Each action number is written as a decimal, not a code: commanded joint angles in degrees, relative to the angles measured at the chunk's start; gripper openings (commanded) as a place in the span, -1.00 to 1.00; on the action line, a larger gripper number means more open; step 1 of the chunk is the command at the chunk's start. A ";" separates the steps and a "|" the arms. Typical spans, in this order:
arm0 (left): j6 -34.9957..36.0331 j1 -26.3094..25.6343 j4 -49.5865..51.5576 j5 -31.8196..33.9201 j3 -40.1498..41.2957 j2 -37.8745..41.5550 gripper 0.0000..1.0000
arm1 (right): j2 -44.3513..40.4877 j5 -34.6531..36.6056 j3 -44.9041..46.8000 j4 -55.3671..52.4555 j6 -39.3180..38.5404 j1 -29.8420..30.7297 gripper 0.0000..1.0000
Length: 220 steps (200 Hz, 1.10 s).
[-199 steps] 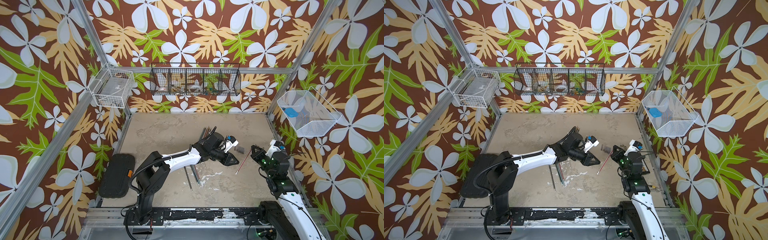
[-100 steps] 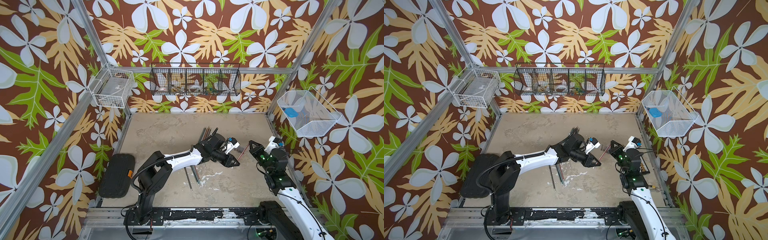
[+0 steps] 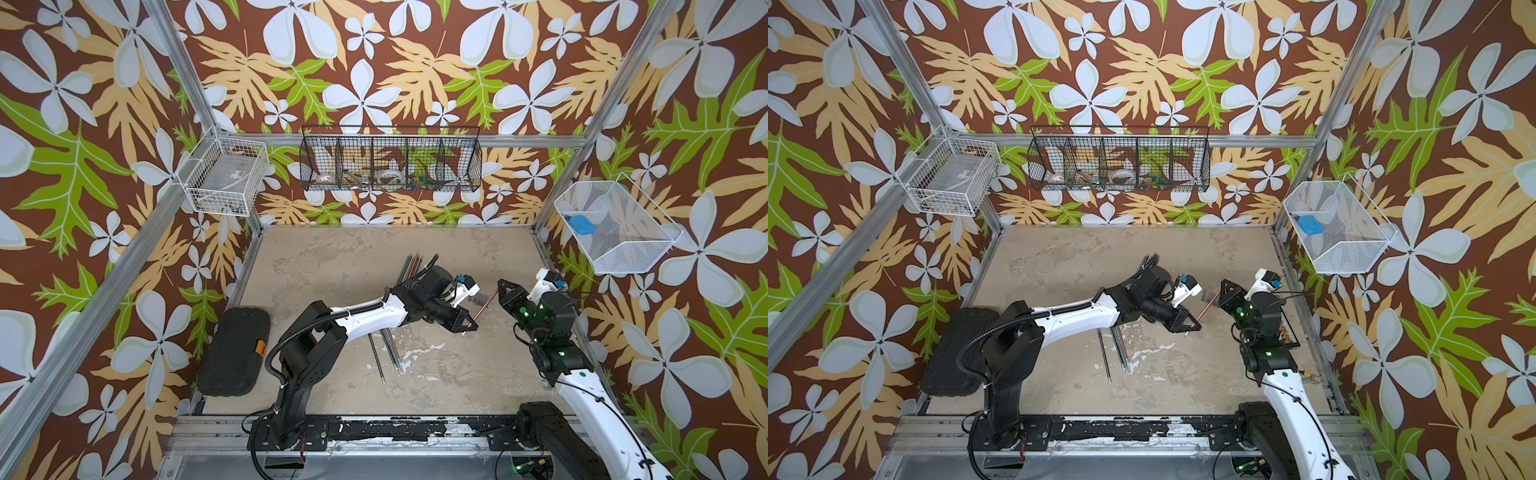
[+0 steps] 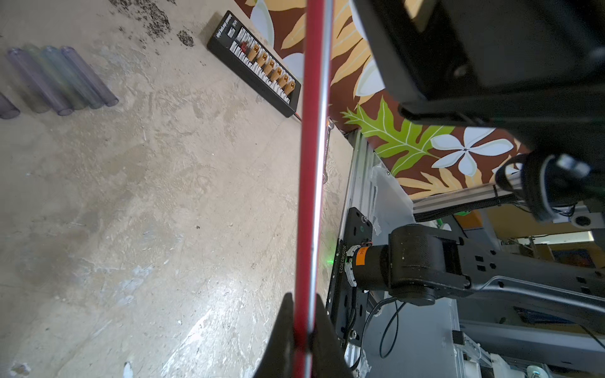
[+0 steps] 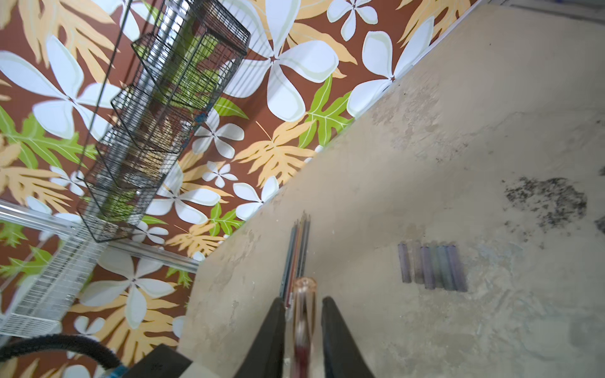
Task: Remove the protective cover of the pencils
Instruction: Pick up the pencil from the center of the board.
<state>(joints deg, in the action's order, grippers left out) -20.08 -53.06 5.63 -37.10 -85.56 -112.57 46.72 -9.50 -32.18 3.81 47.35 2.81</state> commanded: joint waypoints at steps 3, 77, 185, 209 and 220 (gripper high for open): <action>7.63 -0.11 11.59 8.96 -5.33 -0.81 -1.00 | 2.65 -6.03 -3.56 -6.06 -10.93 -2.82 -0.34; 13.81 -0.06 23.29 23.85 -12.35 -4.61 -1.00 | 0.47 -26.58 3.35 -2.38 -9.70 -17.84 -0.15; 17.62 -0.34 24.73 28.48 -12.60 -0.92 -1.00 | -5.89 -22.41 6.04 -6.27 -6.40 -24.15 -0.09; 17.48 -0.35 20.57 30.20 -9.30 2.30 -1.00 | -6.37 -22.52 7.88 -6.14 -6.77 -24.17 -0.11; 17.60 -0.30 16.70 30.57 -6.15 4.91 -1.00 | -6.53 -22.73 8.62 -5.89 -6.81 -24.25 -0.12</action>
<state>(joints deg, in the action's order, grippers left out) -3.11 -53.25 28.77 -9.04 -95.44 -111.48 40.49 -31.57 -24.71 -2.24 40.47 -21.28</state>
